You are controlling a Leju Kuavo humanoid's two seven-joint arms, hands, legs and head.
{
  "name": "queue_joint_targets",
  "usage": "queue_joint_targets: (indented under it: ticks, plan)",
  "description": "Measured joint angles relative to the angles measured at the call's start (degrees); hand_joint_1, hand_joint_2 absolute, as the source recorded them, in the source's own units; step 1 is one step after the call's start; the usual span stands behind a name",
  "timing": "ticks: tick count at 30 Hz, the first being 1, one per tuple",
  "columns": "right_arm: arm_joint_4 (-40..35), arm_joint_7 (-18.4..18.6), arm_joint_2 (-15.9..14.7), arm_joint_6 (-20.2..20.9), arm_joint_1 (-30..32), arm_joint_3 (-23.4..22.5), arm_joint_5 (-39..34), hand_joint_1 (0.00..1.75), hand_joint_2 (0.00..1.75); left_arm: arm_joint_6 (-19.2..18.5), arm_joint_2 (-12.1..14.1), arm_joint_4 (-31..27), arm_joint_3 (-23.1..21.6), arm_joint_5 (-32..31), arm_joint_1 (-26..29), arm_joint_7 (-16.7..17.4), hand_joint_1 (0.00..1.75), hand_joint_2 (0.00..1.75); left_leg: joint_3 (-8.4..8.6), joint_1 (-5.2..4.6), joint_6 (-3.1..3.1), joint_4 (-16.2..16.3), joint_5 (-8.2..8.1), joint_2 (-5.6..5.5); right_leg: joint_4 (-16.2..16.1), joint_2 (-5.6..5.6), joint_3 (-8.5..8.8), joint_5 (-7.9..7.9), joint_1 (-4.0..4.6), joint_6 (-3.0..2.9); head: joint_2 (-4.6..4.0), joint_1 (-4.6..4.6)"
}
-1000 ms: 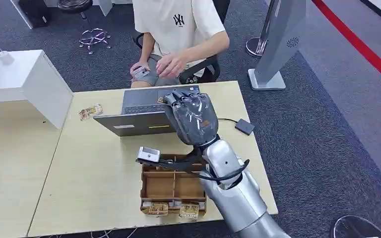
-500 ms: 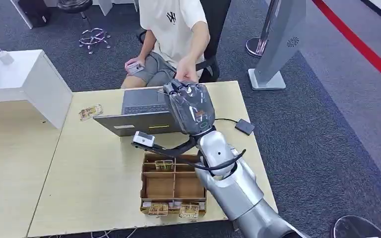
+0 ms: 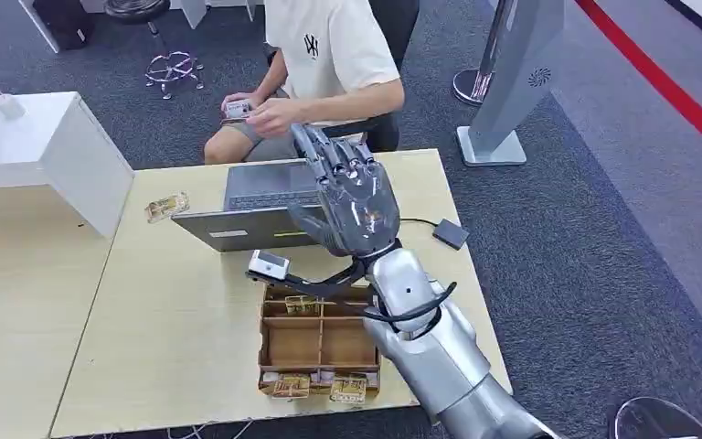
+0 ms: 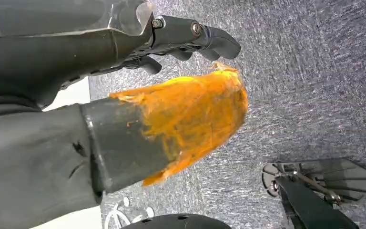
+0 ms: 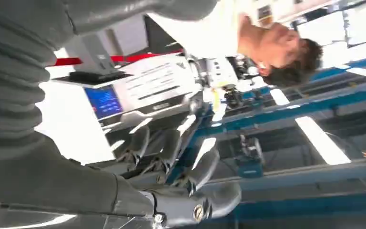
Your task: Pass the card to the sensor for recognition and then transmit it.
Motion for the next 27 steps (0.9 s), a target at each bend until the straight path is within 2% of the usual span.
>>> queue_joint_targets:
  ticks: [1, 3, 4, 5, 7, 8, 10, 11, 12, 16, 19, 25, 27]
  plan:
    - [-1.2, -2.3, 0.3, 0.0, 1.3, -0.6, -1.8, 0.00, 0.00, 0.1, 0.0, 0.0, 0.0, 0.0, 0.0, 0.0, 0.00, 0.00, -0.01, 0.00, 0.00, 0.0, 0.00, 0.00, 0.0, 0.00, 0.00, 0.00, 0.00, 0.00, 0.00, 0.02]
    - [-3.8, -13.5, 2.4, 0.0, 4.5, -3.6, -10.7, 0.00, 0.00, 0.5, 0.0, 0.0, 0.2, 0.2, 0.0, 0.0, 0.00, 0.00, -0.01, 0.01, 0.00, 0.0, -0.01, 0.00, 0.0, 0.01, -0.01, -0.01, 0.00, -0.01, 0.00, 0.00]
    - [-4.4, -16.1, 3.2, 0.0, 6.1, -4.7, -14.0, 0.00, 0.00, 0.5, 0.0, 0.0, 0.3, 0.3, 0.0, 0.0, 0.00, 0.00, -0.01, 0.01, 0.00, 0.0, -0.02, 0.00, 0.0, 0.01, -0.02, -0.03, 0.00, 0.00, 0.00, 0.00]
    - [-5.2, -18.5, 4.0, 0.2, 7.7, -5.7, -21.8, 0.00, 0.00, 0.9, -0.1, 0.0, 0.7, 0.9, 0.0, -0.2, 0.00, 0.00, -0.01, 0.01, 0.00, 0.0, -0.02, -0.01, 0.0, -0.01, -0.01, -0.04, 0.00, 0.01, 0.00, -0.02]
    - [-8.4, -18.1, 3.7, 3.4, 10.5, -4.6, -42.1, 0.00, 0.00, 1.2, -0.2, 0.0, 1.5, 1.6, 0.1, -0.5, 0.00, 0.00, -0.04, 0.00, 0.00, 0.0, -0.02, -0.01, 0.0, -0.02, -0.02, -0.07, 0.01, 0.03, 0.00, 0.02]
    - [-10.1, -18.2, 3.6, 6.0, 11.8, -4.0, -49.8, 0.00, 0.00, 1.4, -0.2, 0.0, 1.8, 1.9, 0.2, -0.5, 0.00, 0.00, -0.04, -0.02, 0.00, 0.0, -0.03, 0.02, 0.0, 0.00, -0.04, -0.07, 0.00, 0.02, 0.00, 0.00]
    - [-13.7, -18.9, 2.6, 15.1, 14.0, -2.6, -65.3, 0.00, 0.00, 1.7, -0.2, 0.0, 2.8, 2.3, 0.2, -0.9, 0.00, 0.00, -0.01, -0.03, -0.06, 0.0, -0.06, 0.07, 0.0, 0.06, -0.05, -0.03, 0.00, -0.01, 0.00, 0.00]
    - [-14.9, -19.4, 2.0, 18.9, 15.0, -2.0, -69.7, 0.00, 0.00, 1.7, -0.2, 0.0, 3.1, 2.3, 0.2, -1.1, 0.00, 0.00, -0.01, -0.03, -0.05, 0.0, -0.06, 0.05, 0.0, 0.04, -0.04, -0.03, 0.00, 0.00, 0.00, 0.02]
    - [-16.5, -20.4, 1.1, 25.4, 15.9, -1.4, -75.9, 0.00, 0.00, 1.8, -0.2, 0.0, 3.5, 2.4, 0.2, -1.2, 0.00, 0.00, -0.01, -0.03, -0.05, 0.0, -0.06, 0.03, 0.0, 0.02, -0.04, -0.03, 0.00, 0.00, 0.00, 0.00]
    - [-19.7, -23.2, -2.1, 42.4, 18.6, -0.7, -86.8, 0.00, 0.00, 1.8, -0.1, 0.0, 4.7, 2.1, 0.2, -1.6, 0.00, 0.00, -0.01, -0.03, -0.05, 0.0, -0.06, 0.01, 0.0, 0.01, -0.01, -0.04, 0.00, 0.00, 0.00, 0.00]
    - [-20.5, -24.3, -4.1, 52.1, 20.9, -0.5, -90.1, 0.00, 0.00, 1.7, 0.0, 0.0, 5.6, 1.9, 0.1, -1.9, 0.00, 0.00, -0.01, -0.03, -0.05, 0.0, -0.06, 0.01, 0.0, 0.01, -0.02, -0.04, 0.00, 0.00, 0.00, -0.02]
    - [-19.9, -25.0, -7.7, 65.1, 24.0, 1.7, -92.9, 0.00, 0.00, 1.7, 0.2, 0.0, 6.5, 1.3, 0.0, -2.1, 0.00, 0.00, -0.01, 0.00, -0.05, 0.0, -0.06, 0.01, 0.0, 0.01, -0.02, -0.04, 0.00, 0.00, 0.00, 0.00]
    - [-18.5, -24.1, -8.6, 68.3, 24.5, 2.9, -92.7, 0.00, 0.00, 1.7, 0.3, 0.0, 6.7, 0.8, 0.0, -2.1, 0.00, 0.00, 0.00, 0.01, -0.05, 0.0, -0.06, 0.02, 0.0, 0.01, -0.02, -0.04, 0.00, 0.00, 0.00, 0.00]
